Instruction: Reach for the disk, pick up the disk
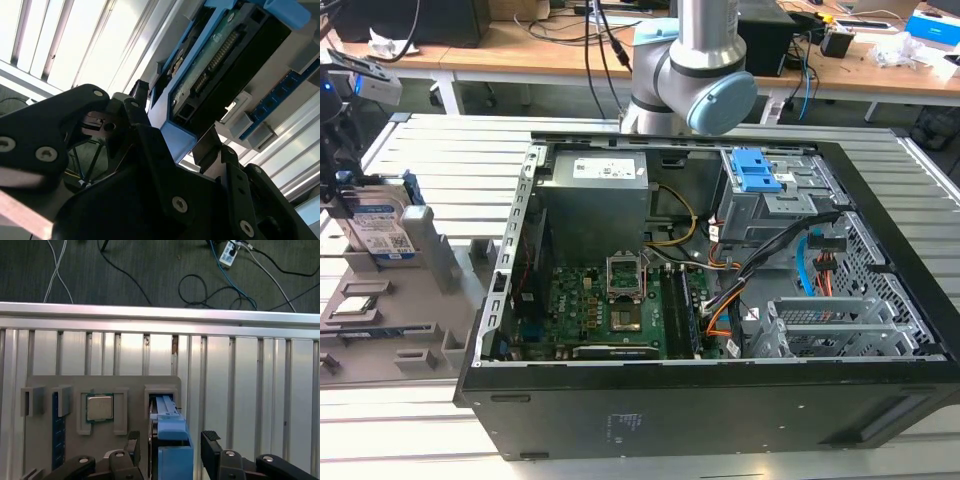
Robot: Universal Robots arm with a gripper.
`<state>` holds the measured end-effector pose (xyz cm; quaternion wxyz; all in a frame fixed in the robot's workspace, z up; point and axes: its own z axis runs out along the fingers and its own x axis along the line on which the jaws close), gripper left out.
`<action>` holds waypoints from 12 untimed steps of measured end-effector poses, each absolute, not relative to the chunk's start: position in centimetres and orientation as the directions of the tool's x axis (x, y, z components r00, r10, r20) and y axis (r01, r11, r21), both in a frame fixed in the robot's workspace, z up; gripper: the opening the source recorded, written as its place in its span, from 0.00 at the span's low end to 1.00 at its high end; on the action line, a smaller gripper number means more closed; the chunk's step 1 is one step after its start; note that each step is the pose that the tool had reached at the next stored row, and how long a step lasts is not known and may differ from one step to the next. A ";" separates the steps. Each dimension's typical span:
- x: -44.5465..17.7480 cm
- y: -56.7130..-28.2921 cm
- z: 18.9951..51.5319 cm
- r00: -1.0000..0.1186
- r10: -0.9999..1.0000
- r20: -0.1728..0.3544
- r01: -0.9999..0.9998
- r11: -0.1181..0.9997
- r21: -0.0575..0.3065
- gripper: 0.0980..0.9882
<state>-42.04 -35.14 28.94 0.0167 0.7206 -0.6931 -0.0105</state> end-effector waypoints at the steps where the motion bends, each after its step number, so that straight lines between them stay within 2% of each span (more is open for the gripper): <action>1: -42.0 -35.1 28.9 0.039 -0.999 0.008 -0.999 -0.039 0.039 0.56; 6: -42.0 -35.1 28.9 0.039 -0.999 0.008 -0.999 -0.039 0.038 0.55; 7: -42.0 -35.1 28.9 0.039 -0.999 0.008 -0.999 -0.039 0.038 0.41; 8: -42.0 -35.1 28.9 0.039 -0.999 0.008 -0.999 -0.039 0.038 0.33; 9: -42.0 -35.1 28.9 0.039 -0.999 0.008 -0.999 -0.039 0.038 0.30; 12: -42.0 -35.1 28.8 0.039 -0.999 0.008 -0.999 -0.039 0.038 0.30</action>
